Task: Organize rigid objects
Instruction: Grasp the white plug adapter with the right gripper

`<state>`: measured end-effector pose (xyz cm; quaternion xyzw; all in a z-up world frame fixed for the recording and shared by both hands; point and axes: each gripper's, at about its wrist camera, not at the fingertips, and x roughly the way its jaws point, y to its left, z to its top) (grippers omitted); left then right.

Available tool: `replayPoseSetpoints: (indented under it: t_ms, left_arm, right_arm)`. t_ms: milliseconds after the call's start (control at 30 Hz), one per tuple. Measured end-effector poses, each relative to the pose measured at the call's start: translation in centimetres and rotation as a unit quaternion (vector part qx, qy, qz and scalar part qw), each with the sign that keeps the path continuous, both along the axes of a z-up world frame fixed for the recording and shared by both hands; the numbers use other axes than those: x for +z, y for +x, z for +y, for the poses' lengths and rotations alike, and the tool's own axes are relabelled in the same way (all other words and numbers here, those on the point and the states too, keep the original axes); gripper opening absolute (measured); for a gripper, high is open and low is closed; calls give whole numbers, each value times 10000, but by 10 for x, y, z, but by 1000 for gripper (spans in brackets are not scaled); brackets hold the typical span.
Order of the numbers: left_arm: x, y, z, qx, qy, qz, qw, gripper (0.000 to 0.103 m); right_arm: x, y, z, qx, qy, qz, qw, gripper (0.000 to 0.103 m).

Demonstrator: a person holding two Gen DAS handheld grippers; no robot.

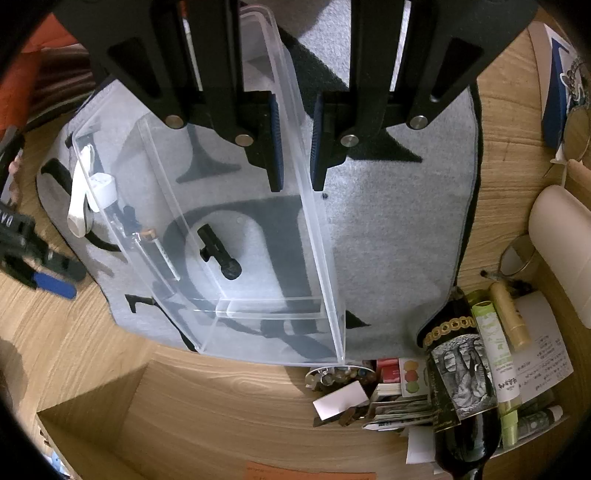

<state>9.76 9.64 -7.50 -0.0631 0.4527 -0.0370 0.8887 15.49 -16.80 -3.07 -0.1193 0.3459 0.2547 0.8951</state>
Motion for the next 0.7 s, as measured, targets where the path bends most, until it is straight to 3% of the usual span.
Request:
replayPoseSetpoints:
  t_ms: [467, 500, 600, 700]
  left_arm:
    - [0, 0, -5, 102, 42, 70, 9999, 13]
    - [0, -1, -5, 106, 59, 68, 9999, 13]
    - [0, -1, -7, 118, 98, 62, 9999, 13]
    - [0, -1, -8, 126, 113, 59, 9998, 13]
  right_arm:
    - [-73, -19, -24, -62, 48, 1000, 9950, 69]
    - [-76, -20, -25, -62, 70, 1067, 9943, 67]
    - [-82, -19, -26, -43, 104, 1191, 9928, 46]
    - [-81, -20, -29, -57, 223, 1169, 9929, 43]
